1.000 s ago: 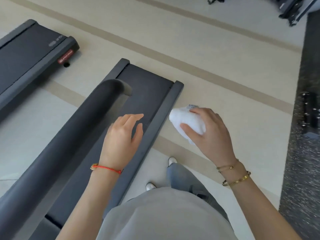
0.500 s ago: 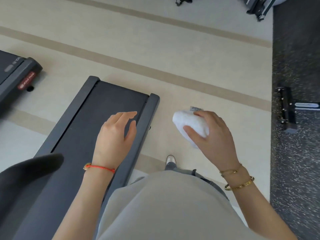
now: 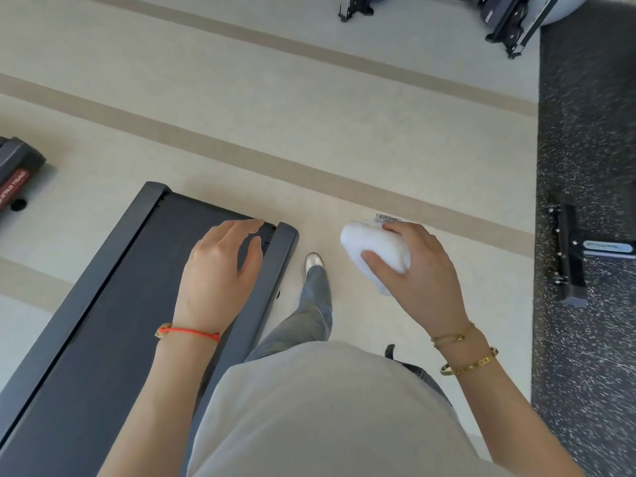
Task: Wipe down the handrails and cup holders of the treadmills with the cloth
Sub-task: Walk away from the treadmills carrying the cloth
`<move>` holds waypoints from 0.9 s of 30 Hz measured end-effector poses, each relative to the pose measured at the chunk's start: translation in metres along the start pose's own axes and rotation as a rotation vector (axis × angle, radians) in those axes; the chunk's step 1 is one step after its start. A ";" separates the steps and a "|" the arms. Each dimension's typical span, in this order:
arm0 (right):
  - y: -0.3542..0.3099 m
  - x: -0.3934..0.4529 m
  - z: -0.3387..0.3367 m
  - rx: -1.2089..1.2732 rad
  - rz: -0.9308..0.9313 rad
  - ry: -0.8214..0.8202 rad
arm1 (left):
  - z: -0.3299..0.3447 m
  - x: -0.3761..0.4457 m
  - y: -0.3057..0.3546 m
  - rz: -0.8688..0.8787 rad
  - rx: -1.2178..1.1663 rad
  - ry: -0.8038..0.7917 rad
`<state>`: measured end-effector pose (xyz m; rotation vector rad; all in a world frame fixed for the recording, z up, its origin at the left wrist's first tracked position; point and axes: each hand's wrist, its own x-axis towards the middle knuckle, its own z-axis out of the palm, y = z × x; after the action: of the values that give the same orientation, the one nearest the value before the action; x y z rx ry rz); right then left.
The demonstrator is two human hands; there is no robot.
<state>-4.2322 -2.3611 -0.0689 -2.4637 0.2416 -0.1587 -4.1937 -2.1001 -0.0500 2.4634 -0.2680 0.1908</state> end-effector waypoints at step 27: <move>-0.055 0.609 0.079 0.063 -0.250 -0.117 | 0.066 0.534 -0.105 -0.176 0.073 0.115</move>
<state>-3.6167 -2.4003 -0.0638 -2.4233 -0.1216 -0.1257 -3.6465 -2.1376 -0.0553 2.5215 0.0053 0.2696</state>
